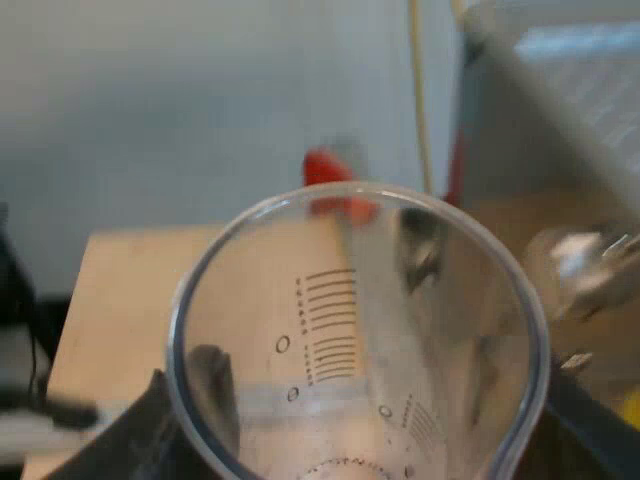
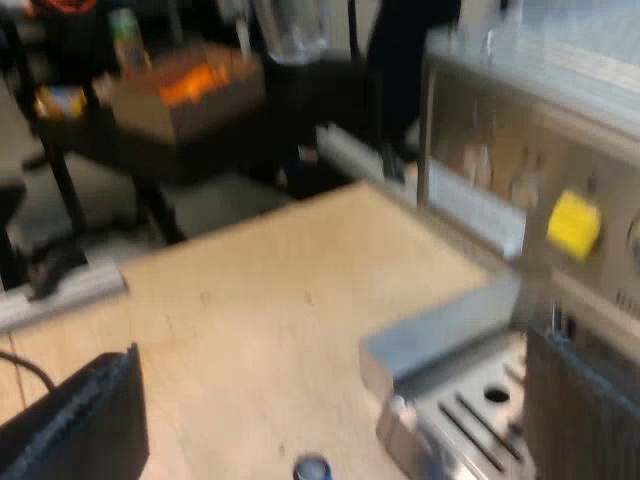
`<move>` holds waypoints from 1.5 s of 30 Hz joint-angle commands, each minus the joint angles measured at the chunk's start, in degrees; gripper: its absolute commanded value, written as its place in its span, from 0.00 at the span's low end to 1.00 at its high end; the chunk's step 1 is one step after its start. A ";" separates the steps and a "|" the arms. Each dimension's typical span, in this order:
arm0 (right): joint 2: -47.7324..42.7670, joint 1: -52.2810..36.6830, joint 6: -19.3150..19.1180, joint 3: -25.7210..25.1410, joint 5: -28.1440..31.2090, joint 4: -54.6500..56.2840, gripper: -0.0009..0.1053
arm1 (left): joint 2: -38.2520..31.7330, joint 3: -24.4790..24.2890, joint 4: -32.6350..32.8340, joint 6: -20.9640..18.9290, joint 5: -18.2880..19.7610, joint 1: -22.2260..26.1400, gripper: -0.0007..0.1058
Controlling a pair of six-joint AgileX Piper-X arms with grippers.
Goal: Pour the beans into the coffee machine
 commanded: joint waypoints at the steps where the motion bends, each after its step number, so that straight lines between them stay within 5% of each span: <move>1: 2.09 0.08 0.22 -0.19 -0.56 -0.54 0.74 | -1.56 4.69 -3.04 -1.53 1.16 1.68 0.01; 9: 9.61 0.08 1.57 -0.19 -0.32 -1.59 0.74 | -1.36 16.91 -16.77 -0.88 2.57 2.10 0.01; 14: 15.78 0.08 2.00 -0.19 0.43 -8.91 0.74 | -1.16 24.39 -30.34 -0.88 2.41 2.10 0.01; 20: 23.17 0.08 3.76 -0.19 0.96 -17.97 0.74 | 2.56 30.08 -38.96 -0.88 2.41 2.10 0.01; 29: 31.07 0.08 3.66 -0.19 2.27 -28.92 0.74 | 14.23 31.45 -48.94 -0.88 2.41 2.10 0.01; 45: 36.12 0.08 3.66 -0.19 2.27 -30.59 0.74 | 35.27 31.45 -68.73 -2.55 4.53 2.10 0.01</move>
